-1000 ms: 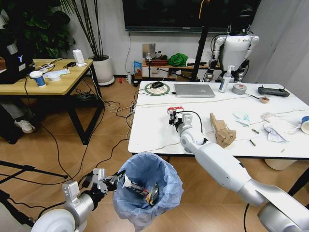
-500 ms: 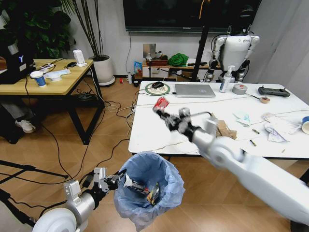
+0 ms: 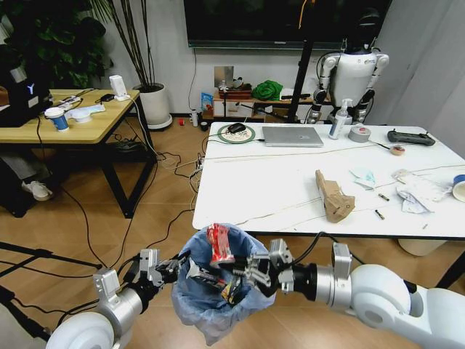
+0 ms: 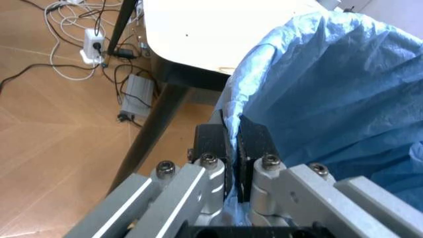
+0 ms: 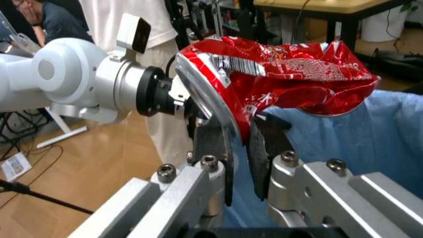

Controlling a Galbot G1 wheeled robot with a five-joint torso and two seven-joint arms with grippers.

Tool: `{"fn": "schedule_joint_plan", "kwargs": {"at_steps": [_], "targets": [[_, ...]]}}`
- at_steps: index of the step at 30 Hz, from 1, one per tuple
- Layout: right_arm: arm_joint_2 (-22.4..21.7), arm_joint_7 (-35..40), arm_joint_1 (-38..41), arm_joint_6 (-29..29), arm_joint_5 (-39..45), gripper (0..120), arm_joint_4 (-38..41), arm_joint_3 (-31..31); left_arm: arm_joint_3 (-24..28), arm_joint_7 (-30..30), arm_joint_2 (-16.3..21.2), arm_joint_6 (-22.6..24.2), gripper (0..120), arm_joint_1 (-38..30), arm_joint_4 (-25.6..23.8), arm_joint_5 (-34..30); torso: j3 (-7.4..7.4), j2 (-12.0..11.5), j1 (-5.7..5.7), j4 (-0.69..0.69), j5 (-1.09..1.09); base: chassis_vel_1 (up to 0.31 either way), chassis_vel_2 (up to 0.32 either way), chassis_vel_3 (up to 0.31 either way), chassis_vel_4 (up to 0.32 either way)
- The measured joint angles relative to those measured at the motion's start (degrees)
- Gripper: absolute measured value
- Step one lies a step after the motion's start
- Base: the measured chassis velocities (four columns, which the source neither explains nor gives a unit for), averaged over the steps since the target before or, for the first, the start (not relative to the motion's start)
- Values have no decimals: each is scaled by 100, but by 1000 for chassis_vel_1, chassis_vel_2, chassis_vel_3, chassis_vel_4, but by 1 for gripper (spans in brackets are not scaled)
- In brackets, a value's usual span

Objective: Pick up the trash bin and place the trash from the table into it.

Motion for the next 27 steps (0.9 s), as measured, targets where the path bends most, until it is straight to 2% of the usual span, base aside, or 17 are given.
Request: {"fn": "schedule_joint_plan", "kwargs": {"at_steps": [4,10,12,17,18,20,22,24,27], "targets": [[27,28,45,-11,-47,11,-66,-31,6,-2,-11,3,0,-5,1,3,1,0,0,1,1,0,0,0,0],[65,93,-3,-11,-149,37,-153,-42,21,-8,-6,9,0,-30,21,-6,1,0,1,0,1,0,0,0,0],[68,95,0,-11,-151,37,-155,-41,23,-8,-6,9,0,-30,22,-6,1,-1,1,0,1,0,0,0,0],[142,155,39,-10,-158,60,-192,55,31,-11,-14,12,0,-19,36,5,1,-1,1,-1,0,0,0,0,0],[142,155,39,-10,-158,60,-192,55,31,-11,-14,12,0,-19,36,5,1,-1,1,-1,0,0,0,0,0],[315,294,120,-10,-126,68,-285,276,33,-11,-21,14,0,5,42,20,1,-1,1,-1,0,0,0,0,0],[627,892,257,-127,23,79,-566,841,42,-9,-47,14,0,30,45,66,1,-1,1,2,0,0,0,0,0],[720,1427,197,-282,5,88,-779,1284,42,-2,-73,14,0,49,32,88,1,-1,2,2,-2,0,0,0,0],[780,1948,97,-387,-114,94,-1023,1635,33,16,-98,10,0,66,21,116,1,-1,2,0,0,0,0,0,0]]}}
